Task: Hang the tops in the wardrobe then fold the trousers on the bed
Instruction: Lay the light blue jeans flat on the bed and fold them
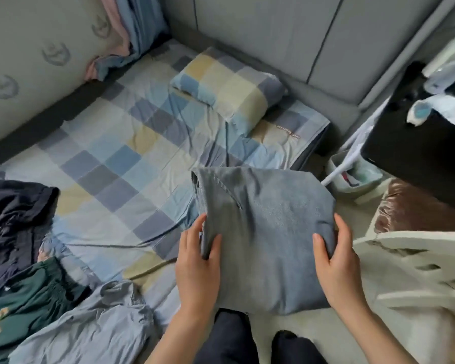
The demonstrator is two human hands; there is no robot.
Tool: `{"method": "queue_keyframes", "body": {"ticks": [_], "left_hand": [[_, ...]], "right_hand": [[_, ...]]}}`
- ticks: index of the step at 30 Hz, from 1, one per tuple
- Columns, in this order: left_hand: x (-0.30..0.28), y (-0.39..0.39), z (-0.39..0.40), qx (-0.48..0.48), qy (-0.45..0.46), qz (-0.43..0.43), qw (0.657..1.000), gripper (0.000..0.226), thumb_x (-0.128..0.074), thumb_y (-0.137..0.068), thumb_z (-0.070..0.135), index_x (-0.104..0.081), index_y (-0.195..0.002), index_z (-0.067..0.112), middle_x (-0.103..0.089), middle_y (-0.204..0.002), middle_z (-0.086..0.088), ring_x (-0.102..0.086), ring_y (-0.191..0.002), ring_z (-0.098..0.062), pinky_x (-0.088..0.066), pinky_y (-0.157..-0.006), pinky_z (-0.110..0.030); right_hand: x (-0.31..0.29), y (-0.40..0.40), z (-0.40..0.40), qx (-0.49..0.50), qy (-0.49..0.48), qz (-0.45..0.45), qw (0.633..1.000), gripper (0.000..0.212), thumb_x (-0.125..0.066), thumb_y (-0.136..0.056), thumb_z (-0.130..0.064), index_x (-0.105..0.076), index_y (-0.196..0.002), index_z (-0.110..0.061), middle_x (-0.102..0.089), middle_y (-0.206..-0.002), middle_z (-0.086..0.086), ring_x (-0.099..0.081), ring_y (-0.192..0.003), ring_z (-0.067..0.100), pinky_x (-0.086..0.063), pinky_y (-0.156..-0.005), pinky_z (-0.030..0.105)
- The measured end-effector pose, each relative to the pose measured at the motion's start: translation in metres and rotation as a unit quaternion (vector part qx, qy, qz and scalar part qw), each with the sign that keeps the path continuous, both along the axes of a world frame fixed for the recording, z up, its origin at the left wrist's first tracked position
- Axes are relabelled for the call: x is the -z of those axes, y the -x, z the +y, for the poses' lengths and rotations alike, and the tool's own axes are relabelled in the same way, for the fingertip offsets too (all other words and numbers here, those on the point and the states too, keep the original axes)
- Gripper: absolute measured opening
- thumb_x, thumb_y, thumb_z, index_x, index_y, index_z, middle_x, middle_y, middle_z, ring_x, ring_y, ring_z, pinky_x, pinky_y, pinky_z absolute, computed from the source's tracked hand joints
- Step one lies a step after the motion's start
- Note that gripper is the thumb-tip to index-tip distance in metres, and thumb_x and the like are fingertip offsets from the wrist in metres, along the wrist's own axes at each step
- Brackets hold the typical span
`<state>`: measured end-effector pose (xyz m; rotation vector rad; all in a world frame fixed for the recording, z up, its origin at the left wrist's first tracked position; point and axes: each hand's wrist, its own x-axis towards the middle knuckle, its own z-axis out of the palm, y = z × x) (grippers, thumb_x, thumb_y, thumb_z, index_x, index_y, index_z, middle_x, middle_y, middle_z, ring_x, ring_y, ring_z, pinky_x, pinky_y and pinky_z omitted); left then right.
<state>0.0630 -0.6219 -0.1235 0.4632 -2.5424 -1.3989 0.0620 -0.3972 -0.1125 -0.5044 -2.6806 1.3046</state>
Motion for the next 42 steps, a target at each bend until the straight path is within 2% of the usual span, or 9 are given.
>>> {"method": "queue_keyframes", "body": {"ticks": [5, 13, 18, 22, 27, 30, 35, 38, 42], "left_hand": [[-0.021, -0.003, 0.101, 0.132, -0.012, -0.005, 0.991, 0.044, -0.063, -0.092, 0.023, -0.050, -0.132, 0.035, -0.053, -0.121, 0.016, -0.056, -0.108, -0.009, -0.039, -0.082, -0.022], [-0.040, -0.066, 0.291, 0.305, -0.041, 0.014, 0.951, 0.045, -0.064, -0.092, 0.024, -0.049, -0.131, 0.041, -0.049, -0.117, 0.034, -0.053, -0.109, 0.002, -0.042, -0.090, -0.022], [-0.043, -0.126, 0.396, 0.392, -0.048, 0.022, 0.919, 0.045, -0.066, -0.090, 0.018, -0.052, -0.130, 0.035, -0.053, -0.111, 0.027, -0.057, -0.104, -0.004, -0.044, -0.089, -0.023], [-0.043, -0.162, 0.467, 0.486, -0.032, 0.039, 0.872, 0.047, -0.068, -0.088, 0.018, -0.051, -0.127, 0.036, -0.056, -0.108, 0.011, -0.055, -0.093, -0.005, -0.043, -0.082, -0.018], [-0.039, -0.187, 0.547, 0.617, -0.017, 0.030, 0.786, 0.043, -0.066, -0.090, 0.018, -0.054, -0.131, 0.024, -0.055, -0.112, 0.010, -0.046, -0.099, 0.020, -0.031, -0.080, 0.005], [-0.034, -0.188, 0.588, 0.670, -0.016, 0.020, 0.742, 0.043, -0.064, -0.091, 0.022, -0.053, -0.132, 0.026, -0.055, -0.111, 0.009, -0.048, -0.097, 0.018, -0.034, -0.078, 0.004], [-0.021, -0.180, 0.658, 0.750, -0.008, 0.022, 0.661, 0.041, -0.063, -0.092, 0.022, -0.054, -0.132, 0.024, -0.056, -0.113, 0.008, -0.047, -0.094, 0.022, -0.033, -0.074, 0.004], [-0.009, -0.178, 0.694, 0.783, -0.006, 0.033, 0.622, 0.039, -0.061, -0.094, 0.026, -0.054, -0.132, 0.024, -0.057, -0.113, 0.007, -0.048, -0.094, 0.015, -0.033, -0.076, 0.001], [0.012, -0.194, 0.752, 0.817, 0.007, 0.025, 0.576, 0.039, -0.054, -0.095, 0.034, -0.051, -0.134, 0.029, -0.055, -0.118, 0.011, -0.048, -0.092, 0.003, -0.042, -0.078, -0.023]], "right_hand": [[-0.021, -0.062, 0.089, 0.133, -0.014, 0.028, 0.991, 0.052, -0.054, -0.094, -0.020, -0.036, -0.142, -0.013, -0.055, -0.135, 0.008, -0.055, -0.119, 0.026, -0.040, -0.088, 0.019], [-0.046, -0.195, 0.245, 0.308, -0.033, 0.078, 0.948, 0.050, -0.056, -0.093, -0.013, -0.039, -0.140, -0.008, -0.054, -0.121, -0.005, -0.053, -0.107, 0.011, -0.030, -0.078, -0.009], [-0.047, -0.282, 0.327, 0.383, -0.059, 0.071, 0.919, 0.051, -0.054, -0.094, -0.020, -0.038, -0.141, -0.011, -0.058, -0.129, 0.004, -0.056, -0.111, 0.014, -0.038, -0.086, 0.008], [-0.048, -0.337, 0.365, 0.453, -0.069, 0.060, 0.887, 0.050, -0.049, -0.096, -0.025, -0.038, -0.141, -0.006, -0.056, -0.132, 0.010, -0.055, -0.115, 0.013, -0.035, -0.089, 0.001], [-0.043, -0.387, 0.400, 0.554, -0.029, 0.036, 0.831, 0.049, -0.051, -0.096, -0.018, -0.036, -0.142, -0.011, -0.051, -0.137, 0.001, -0.044, -0.115, -0.005, -0.030, -0.087, -0.007], [-0.041, -0.397, 0.414, 0.602, -0.029, 0.018, 0.798, 0.050, -0.050, -0.097, -0.022, -0.034, -0.144, -0.017, -0.047, -0.138, -0.006, -0.040, -0.116, -0.008, -0.030, -0.089, -0.004], [-0.031, -0.400, 0.438, 0.695, -0.023, -0.001, 0.718, 0.051, -0.052, -0.097, -0.025, -0.032, -0.144, -0.022, -0.046, -0.140, -0.008, -0.048, -0.121, 0.009, -0.041, -0.100, 0.026], [-0.022, -0.401, 0.453, 0.737, -0.006, -0.008, 0.675, 0.048, -0.051, -0.097, -0.023, -0.032, -0.142, -0.024, -0.048, -0.130, -0.011, -0.050, -0.109, 0.006, -0.040, -0.092, 0.023], [-0.005, -0.411, 0.482, 0.788, 0.022, 0.003, 0.615, 0.045, -0.049, -0.098, -0.018, -0.034, -0.139, -0.024, -0.049, -0.115, -0.014, -0.050, -0.090, -0.001, -0.038, -0.080, 0.016]]}}
